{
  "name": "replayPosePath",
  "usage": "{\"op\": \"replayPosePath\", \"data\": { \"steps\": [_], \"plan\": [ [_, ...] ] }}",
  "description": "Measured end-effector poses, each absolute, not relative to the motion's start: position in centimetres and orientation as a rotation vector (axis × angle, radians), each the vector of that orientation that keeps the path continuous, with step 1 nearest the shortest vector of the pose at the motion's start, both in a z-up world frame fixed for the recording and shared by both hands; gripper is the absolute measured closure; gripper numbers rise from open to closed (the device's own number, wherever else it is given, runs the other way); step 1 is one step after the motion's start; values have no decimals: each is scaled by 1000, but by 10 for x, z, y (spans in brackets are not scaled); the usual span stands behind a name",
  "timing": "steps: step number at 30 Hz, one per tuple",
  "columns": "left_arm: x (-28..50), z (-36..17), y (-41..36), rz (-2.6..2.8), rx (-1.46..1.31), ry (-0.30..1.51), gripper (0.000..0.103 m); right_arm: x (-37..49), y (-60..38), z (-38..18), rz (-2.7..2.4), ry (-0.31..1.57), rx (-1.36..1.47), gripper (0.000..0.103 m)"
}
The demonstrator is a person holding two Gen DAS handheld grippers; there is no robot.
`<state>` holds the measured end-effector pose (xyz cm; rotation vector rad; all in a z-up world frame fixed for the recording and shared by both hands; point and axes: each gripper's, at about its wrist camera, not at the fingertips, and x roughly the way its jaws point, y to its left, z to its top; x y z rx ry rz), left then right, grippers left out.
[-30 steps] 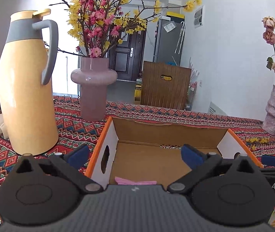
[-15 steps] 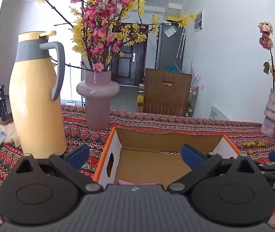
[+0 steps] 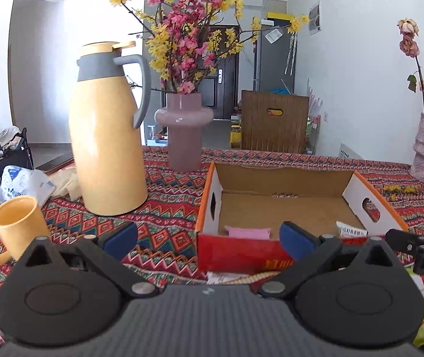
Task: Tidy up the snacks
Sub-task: 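Withdraw both open tools from the box back toward the snack pile, then grasp the green-and-white bar packet with the right tool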
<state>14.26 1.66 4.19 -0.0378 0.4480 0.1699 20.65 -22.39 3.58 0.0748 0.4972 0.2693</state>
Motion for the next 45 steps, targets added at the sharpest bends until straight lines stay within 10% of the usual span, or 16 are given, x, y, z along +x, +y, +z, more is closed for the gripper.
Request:
{"op": "replayPosePath", "data": {
  "steps": [45],
  "plan": [
    [84, -13, 45, 91, -163, 562, 0, 130, -267, -16, 83, 640, 86, 0]
  ]
}}
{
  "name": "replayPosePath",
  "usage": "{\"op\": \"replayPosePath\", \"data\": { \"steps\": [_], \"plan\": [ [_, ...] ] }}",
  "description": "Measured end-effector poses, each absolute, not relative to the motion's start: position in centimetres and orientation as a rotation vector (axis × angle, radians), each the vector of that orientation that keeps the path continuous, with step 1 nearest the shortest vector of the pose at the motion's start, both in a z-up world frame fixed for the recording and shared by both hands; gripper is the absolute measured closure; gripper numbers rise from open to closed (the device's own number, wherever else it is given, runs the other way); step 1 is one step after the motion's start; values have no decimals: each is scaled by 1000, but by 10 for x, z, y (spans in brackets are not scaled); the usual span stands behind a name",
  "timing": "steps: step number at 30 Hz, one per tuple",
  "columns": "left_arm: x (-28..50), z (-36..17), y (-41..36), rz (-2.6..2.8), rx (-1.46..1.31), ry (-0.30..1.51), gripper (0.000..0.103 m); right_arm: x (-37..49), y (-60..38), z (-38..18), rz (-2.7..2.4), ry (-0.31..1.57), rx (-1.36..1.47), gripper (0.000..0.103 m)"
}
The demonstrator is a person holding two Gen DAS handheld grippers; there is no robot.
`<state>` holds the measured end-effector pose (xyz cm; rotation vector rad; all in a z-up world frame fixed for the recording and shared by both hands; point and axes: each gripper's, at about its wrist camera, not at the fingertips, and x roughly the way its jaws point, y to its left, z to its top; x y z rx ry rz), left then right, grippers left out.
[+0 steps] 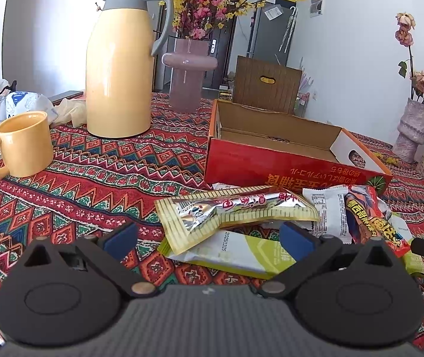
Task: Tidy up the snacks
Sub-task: 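Grasp the green-and-white bar packet with the right tool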
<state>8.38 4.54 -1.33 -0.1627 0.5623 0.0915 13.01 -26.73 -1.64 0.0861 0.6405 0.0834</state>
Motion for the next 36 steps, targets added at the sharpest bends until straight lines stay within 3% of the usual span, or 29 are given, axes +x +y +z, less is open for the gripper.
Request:
{"op": "replayPosePath", "data": {
  "steps": [12, 20, 25, 36],
  "plan": [
    [91, -14, 52, 151, -142, 581, 0, 173, -285, -32, 28, 673, 168, 22],
    [95, -21, 52, 175, -132, 615, 0, 175, -305, -33, 6, 655, 224, 26],
    [97, -24, 49, 180, -128, 633, 0, 185, -295, -43, 31, 697, 201, 36],
    [98, -22, 39, 172, -115, 649, 0, 187, -293, -40, 47, 685, 203, 41]
  ]
}}
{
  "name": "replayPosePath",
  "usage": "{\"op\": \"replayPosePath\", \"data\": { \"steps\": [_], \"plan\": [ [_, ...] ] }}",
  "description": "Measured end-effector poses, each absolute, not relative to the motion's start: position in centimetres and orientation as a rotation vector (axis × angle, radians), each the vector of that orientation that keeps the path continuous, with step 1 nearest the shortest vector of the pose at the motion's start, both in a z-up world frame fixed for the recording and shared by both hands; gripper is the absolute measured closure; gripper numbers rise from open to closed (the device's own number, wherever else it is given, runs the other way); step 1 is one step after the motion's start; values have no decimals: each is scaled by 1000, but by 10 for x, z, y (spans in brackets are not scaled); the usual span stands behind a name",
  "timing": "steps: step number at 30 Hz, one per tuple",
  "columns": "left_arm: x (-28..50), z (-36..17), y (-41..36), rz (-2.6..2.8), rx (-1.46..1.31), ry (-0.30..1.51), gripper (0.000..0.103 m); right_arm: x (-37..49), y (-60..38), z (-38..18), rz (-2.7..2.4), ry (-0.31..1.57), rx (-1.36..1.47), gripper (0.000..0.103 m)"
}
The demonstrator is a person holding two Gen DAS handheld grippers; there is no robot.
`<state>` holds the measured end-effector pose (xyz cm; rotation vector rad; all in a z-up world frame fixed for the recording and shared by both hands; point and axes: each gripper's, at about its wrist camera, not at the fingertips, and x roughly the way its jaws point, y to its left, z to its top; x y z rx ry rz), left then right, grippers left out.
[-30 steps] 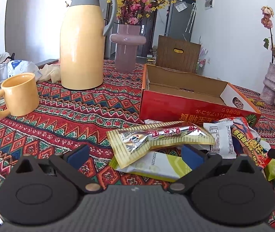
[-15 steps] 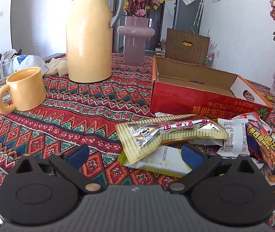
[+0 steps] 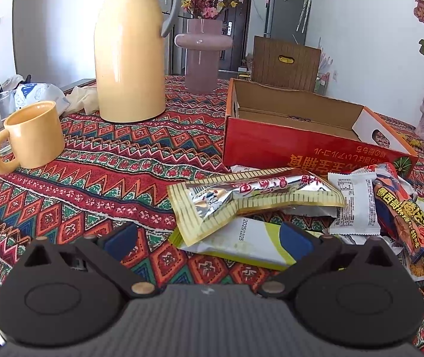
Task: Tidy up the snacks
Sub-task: 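Grasp the green-and-white bar packet with the right tool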
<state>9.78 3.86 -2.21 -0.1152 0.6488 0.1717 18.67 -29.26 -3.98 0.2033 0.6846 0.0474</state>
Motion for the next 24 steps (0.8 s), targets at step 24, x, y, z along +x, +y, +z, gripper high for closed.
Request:
{"op": "replayPosePath", "data": {
  "steps": [24],
  "plan": [
    [88, -16, 26, 139, -112, 653, 0, 170, -278, -48, 70, 718, 56, 66]
  ]
}}
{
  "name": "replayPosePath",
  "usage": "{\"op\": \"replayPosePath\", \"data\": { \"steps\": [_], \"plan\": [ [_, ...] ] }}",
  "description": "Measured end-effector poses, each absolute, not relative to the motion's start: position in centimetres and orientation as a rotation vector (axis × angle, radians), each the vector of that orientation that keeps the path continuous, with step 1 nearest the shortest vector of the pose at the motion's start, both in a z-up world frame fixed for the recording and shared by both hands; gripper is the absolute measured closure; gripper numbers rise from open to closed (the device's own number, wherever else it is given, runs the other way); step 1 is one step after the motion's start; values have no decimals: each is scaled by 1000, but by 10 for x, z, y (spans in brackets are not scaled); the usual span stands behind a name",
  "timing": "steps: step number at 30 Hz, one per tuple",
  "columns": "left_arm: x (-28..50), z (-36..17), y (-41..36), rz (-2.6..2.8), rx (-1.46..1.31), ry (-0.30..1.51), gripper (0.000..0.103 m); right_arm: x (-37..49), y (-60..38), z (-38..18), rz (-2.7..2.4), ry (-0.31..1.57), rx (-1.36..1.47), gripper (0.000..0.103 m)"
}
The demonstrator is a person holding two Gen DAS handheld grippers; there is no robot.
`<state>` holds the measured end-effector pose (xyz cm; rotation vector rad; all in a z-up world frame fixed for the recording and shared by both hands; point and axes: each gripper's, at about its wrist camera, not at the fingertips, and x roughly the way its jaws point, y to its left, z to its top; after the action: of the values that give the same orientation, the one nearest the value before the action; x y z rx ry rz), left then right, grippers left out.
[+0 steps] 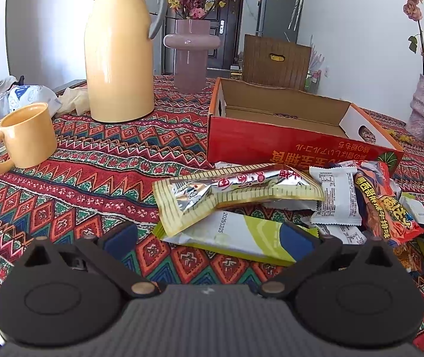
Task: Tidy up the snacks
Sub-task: 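Grasp the green-and-white bar packet with the right tool, then grasp the white snack packet with the left tool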
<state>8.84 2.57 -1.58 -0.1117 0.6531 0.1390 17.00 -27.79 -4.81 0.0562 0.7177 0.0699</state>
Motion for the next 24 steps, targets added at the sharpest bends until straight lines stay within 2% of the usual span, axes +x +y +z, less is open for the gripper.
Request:
{"op": "replayPosePath", "data": {
  "steps": [11, 24],
  "plan": [
    [70, -14, -1, 46, -73, 672, 0, 128, -294, -26, 77, 586, 109, 67],
    [49, -44, -55, -69, 65, 781, 0, 66, -300, -26, 141, 557, 118, 67]
  ]
}}
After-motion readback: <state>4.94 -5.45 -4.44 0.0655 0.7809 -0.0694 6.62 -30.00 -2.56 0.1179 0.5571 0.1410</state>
